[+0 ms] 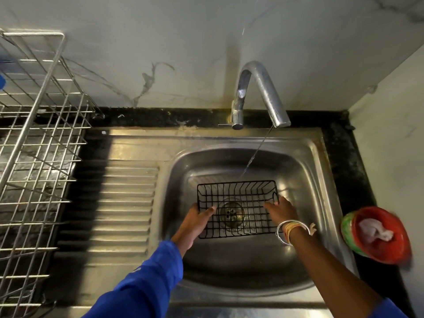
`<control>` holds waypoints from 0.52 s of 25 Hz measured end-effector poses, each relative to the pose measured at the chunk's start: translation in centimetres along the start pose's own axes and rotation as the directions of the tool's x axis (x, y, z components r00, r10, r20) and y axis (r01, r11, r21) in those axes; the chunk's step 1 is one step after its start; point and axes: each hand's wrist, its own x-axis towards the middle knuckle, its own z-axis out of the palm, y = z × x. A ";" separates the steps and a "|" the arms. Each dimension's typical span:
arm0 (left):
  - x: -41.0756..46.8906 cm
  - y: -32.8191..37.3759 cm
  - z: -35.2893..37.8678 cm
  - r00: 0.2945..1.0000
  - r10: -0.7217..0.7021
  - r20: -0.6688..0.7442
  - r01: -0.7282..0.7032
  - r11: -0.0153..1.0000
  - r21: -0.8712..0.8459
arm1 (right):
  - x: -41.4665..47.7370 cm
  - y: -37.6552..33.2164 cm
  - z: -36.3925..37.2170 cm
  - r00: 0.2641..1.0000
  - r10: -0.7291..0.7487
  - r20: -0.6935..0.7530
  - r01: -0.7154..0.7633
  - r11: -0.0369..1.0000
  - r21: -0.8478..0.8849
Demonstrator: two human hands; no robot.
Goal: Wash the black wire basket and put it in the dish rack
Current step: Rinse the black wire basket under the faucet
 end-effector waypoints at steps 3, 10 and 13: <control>-0.6 2.1 0.1 0.968 0.182 -0.170 -0.151 0.972 0.180 | -0.6 -0.6 -0.3 0.999 -0.012 -0.038 0.011 0.999 -0.031; -2.1 17.3 1.9 0.933 0.337 -0.125 -0.347 0.756 -0.554 | -1.1 -10.7 -1.3 0.948 -0.305 -0.097 0.318 0.931 0.182; -3.0 20.4 2.7 0.953 0.295 -0.069 -0.258 0.671 -0.695 | -0.8 -14.2 -1.8 0.979 -0.125 0.162 -0.043 0.649 0.759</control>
